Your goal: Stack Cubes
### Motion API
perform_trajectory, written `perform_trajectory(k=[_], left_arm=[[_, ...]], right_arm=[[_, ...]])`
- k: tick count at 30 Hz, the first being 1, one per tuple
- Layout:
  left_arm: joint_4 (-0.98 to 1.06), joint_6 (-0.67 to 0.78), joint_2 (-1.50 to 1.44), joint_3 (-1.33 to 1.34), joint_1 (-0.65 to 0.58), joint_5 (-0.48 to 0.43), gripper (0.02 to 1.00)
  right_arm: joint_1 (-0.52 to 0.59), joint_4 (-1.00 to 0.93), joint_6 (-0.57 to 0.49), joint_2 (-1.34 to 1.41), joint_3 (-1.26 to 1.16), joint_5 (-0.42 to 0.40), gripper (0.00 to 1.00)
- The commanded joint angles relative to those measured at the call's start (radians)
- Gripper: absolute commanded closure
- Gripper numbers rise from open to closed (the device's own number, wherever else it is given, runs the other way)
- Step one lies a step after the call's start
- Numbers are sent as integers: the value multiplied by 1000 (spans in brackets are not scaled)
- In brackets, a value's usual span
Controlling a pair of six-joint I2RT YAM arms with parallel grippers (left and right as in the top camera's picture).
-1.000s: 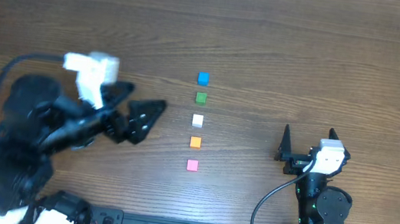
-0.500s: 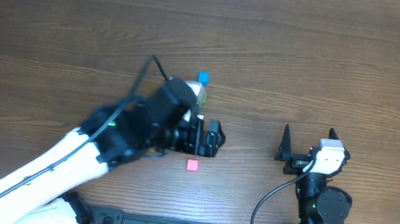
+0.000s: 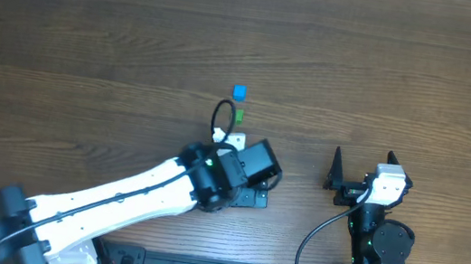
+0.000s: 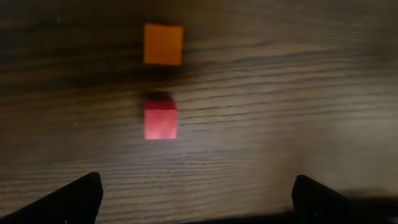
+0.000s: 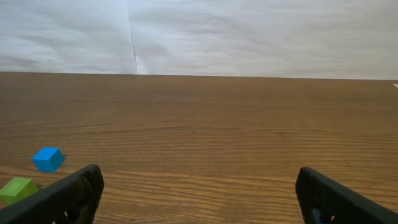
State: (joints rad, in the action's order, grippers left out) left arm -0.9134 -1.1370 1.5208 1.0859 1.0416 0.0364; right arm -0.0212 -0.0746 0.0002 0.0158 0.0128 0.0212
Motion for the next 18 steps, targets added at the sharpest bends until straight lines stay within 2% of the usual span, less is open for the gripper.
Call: perform_trajectory(k=[1,18], left_arm=[[-5,-76,46,11,17,66,49],[148,-62,75,-153,-6,66,66]], right_arm=[[-6,2,2,-10,-8,11,7],[-6,2,2,-10,-8,11,7]])
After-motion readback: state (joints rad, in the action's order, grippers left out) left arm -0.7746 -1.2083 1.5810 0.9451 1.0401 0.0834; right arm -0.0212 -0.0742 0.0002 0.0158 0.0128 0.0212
